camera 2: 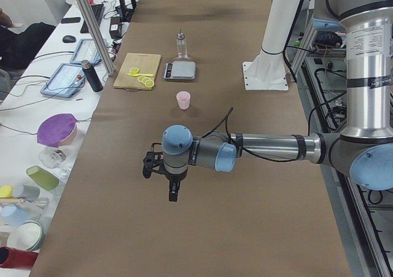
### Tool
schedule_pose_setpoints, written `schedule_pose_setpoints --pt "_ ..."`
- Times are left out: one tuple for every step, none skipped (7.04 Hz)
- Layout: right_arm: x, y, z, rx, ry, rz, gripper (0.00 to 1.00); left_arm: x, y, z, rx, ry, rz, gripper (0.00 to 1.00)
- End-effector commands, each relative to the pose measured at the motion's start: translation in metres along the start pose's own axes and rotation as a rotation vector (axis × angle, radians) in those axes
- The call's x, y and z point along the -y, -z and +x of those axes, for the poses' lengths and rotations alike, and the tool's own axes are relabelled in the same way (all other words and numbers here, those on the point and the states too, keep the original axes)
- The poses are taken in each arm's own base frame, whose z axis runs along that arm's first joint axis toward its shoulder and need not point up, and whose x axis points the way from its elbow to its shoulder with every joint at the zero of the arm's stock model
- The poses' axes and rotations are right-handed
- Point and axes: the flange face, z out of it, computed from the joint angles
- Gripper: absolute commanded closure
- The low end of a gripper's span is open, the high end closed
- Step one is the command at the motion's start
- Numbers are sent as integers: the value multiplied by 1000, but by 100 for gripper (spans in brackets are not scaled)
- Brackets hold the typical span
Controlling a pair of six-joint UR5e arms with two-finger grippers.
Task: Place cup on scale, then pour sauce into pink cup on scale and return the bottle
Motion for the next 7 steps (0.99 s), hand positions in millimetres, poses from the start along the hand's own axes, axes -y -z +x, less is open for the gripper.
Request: schedule_pose_setpoints --pt "0 -1 0 0 -1 -2 0 0 -1 -2 9 -2 0 1" --pt "-1 -1 1 3 -4 -2 0 0 -1 -3 10 -1 -1 1" --pt "-1 -1 1 3 -4 -2 0 0 -2 -3 10 7 -3 1" --pt "0 0 0 2 -2 -1 0 0 -3 -4 7 10 -5 1" --pt "0 0 0 2 0 0 0 5 -1 -1 7 2 2 1" --pt "1 1 -1 2 1 2 0 8 -2 -1 3 -12 9 1" --pt "1 0 -1 2 1 0 0 11 -1 0 2 -18 17 1"
